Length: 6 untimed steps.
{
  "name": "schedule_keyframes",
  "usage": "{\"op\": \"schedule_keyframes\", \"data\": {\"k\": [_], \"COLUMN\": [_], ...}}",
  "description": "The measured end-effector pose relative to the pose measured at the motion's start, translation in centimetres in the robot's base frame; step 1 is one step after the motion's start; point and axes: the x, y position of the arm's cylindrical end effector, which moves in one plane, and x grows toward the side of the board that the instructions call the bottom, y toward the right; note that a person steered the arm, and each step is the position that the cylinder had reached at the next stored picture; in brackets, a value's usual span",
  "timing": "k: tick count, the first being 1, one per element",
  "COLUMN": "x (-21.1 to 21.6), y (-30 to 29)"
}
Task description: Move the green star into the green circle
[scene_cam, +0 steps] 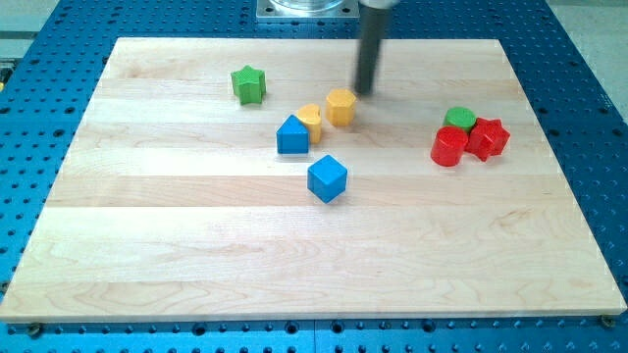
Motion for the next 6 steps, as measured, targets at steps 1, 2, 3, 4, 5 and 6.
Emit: {"op": "schedule_keyframes", "data": {"k": [1, 2, 3, 4, 5, 6], "x": [-1.5, -1.2, 3.1, 3.3, 3.3, 2.2], "y": [-11.8, -20.2, -17.1, -8.6, -0.9, 3.9]}}
